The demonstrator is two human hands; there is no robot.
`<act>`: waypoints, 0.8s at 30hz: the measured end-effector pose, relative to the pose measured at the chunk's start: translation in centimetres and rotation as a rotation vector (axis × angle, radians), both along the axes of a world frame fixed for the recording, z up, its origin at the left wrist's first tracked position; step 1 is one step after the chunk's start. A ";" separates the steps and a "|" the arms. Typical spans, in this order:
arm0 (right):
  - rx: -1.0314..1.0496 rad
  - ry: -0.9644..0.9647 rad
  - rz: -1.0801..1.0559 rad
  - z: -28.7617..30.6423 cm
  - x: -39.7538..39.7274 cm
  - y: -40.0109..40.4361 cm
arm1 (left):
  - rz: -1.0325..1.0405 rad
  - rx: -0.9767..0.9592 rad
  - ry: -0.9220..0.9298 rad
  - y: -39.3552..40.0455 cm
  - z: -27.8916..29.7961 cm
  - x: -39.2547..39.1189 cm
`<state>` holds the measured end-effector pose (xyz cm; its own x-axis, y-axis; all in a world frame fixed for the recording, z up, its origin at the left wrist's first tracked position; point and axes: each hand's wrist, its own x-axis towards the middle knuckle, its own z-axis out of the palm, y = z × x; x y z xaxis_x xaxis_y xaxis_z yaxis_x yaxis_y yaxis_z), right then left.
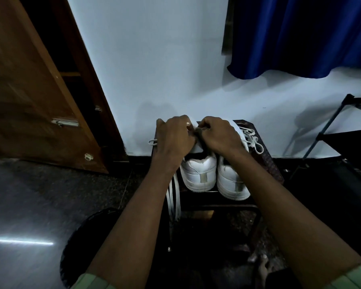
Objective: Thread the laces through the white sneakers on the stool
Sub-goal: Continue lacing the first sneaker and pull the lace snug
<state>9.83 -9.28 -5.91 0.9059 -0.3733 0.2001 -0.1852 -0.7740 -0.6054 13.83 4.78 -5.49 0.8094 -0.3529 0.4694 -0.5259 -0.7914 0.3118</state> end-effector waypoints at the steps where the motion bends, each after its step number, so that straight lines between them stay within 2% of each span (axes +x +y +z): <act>1: -0.009 0.000 0.001 -0.1 0.0 0.0 | 0.011 0.003 -0.004 0.0 0.0 0.1; 3: -0.020 0.001 0.004 -0.2 0.1 0.0 | 0.020 -0.049 -0.003 -0.1 -0.4 0.4; 6: -0.006 -0.003 0.006 -0.1 0.0 0.0 | -0.021 -0.345 0.203 -0.4 -1.3 1.1; 11: -0.053 -0.022 0.006 -0.1 -0.2 0.2 | 0.007 -1.231 0.578 -0.6 -0.5 1.9; 13: -0.062 -0.022 0.008 -0.1 -0.3 0.2 | -0.038 -1.450 0.688 -0.3 0.0 2.1; 14: -0.059 -0.018 0.012 -0.1 -0.3 0.2 | -0.064 -1.441 0.711 0.0 0.2 2.0; 15: -0.052 -0.015 0.016 0.0 -0.4 0.2 | -0.066 -1.327 0.695 0.3 0.4 1.9; 18: -0.039 -0.016 0.022 0.2 -0.5 0.2 | -0.043 -0.771 0.486 1.1 0.0 1.5; 21: -0.057 -0.037 0.030 0.2 -0.5 0.3 | -0.065 -0.367 0.312 1.1 -0.6 1.2; 24: -0.063 -0.048 0.022 0.2 -0.6 0.4 | -0.029 -0.171 0.195 0.6 -0.5 1.2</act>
